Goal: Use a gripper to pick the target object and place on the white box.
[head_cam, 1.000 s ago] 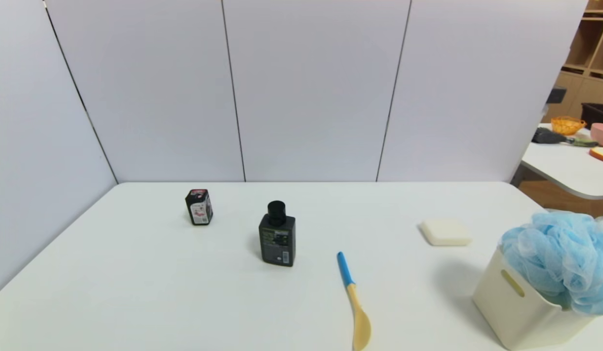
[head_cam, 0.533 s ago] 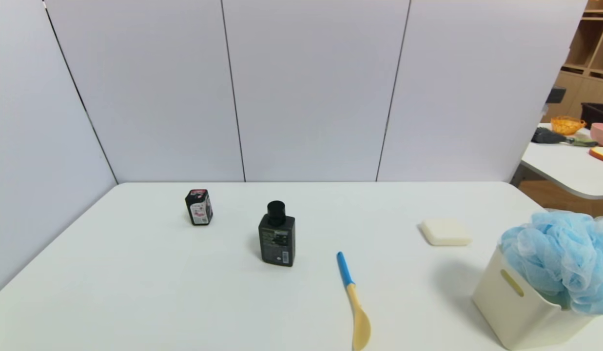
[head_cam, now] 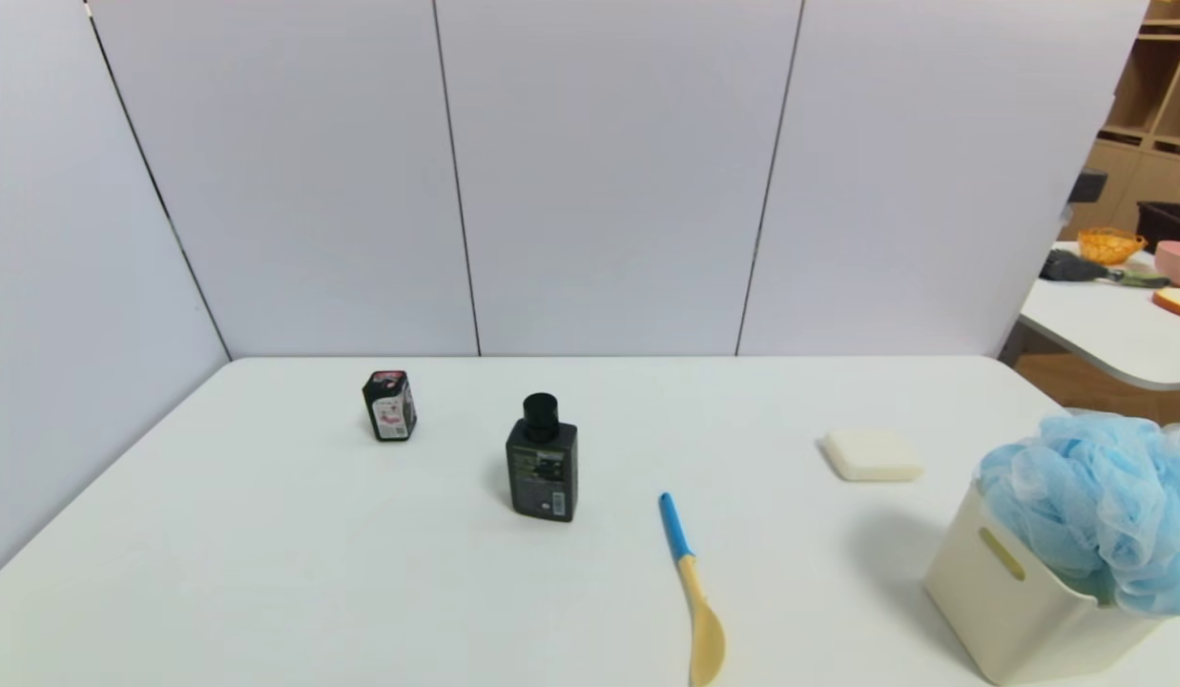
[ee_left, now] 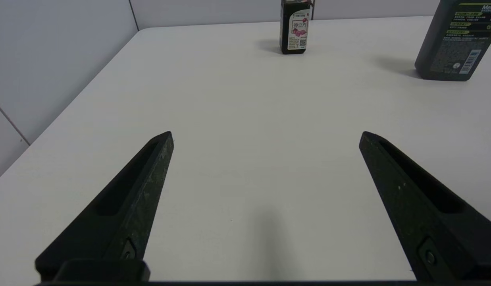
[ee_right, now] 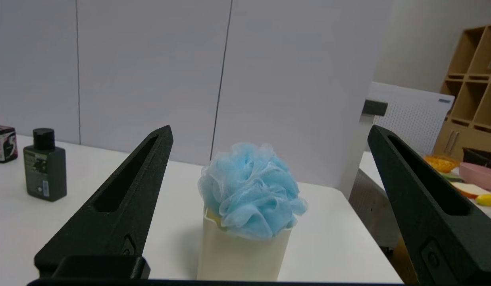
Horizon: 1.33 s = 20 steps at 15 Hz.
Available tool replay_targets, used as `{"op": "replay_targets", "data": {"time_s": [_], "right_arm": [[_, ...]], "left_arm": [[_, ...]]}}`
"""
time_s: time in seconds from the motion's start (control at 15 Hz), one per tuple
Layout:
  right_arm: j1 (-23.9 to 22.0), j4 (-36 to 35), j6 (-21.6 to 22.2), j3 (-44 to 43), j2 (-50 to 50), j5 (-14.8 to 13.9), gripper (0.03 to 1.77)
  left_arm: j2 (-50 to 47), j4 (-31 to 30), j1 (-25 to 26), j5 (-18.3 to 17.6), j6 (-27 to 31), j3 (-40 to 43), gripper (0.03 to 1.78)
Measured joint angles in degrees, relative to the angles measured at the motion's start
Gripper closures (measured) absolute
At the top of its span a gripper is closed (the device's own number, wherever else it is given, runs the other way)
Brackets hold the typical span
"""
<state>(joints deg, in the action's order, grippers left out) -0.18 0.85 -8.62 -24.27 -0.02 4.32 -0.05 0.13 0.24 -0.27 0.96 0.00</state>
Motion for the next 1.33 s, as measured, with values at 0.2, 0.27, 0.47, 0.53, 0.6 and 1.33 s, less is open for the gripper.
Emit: {"op": "replay_targets", "data": {"time_s": [0.2,0.27,0.47,0.53,0.6,1.33], "right_arm": [[0.0,-14.0,-0.6,11.1,0.0,-0.1,0.1],[0.0,-15.7,-0.7,14.3,0.0,-0.1,0.1],[0.0,-17.6,-1.6,22.2,0.0,0.0,0.1],[0.0,-16.2,-1.8,23.2,0.0,-0.3,0.1],[0.0,-12.8,-1.9,23.8,0.0,-0.6,0.1],[0.0,-0.9,3.4,24.2,0.0,-2.0,0.1]], "left_arm": [[0.0,0.0,0.0,0.0,0.0,0.0,0.12],[0.0,0.0,0.0,0.0,0.0,0.0,0.12],[0.0,0.0,0.0,0.0,0.0,0.0,0.12],[0.0,0.0,0.0,0.0,0.0,0.0,0.12],[0.0,0.0,0.0,0.0,0.0,0.0,0.12],[0.0,0.0,0.0,0.0,0.0,0.0,0.12]]}}
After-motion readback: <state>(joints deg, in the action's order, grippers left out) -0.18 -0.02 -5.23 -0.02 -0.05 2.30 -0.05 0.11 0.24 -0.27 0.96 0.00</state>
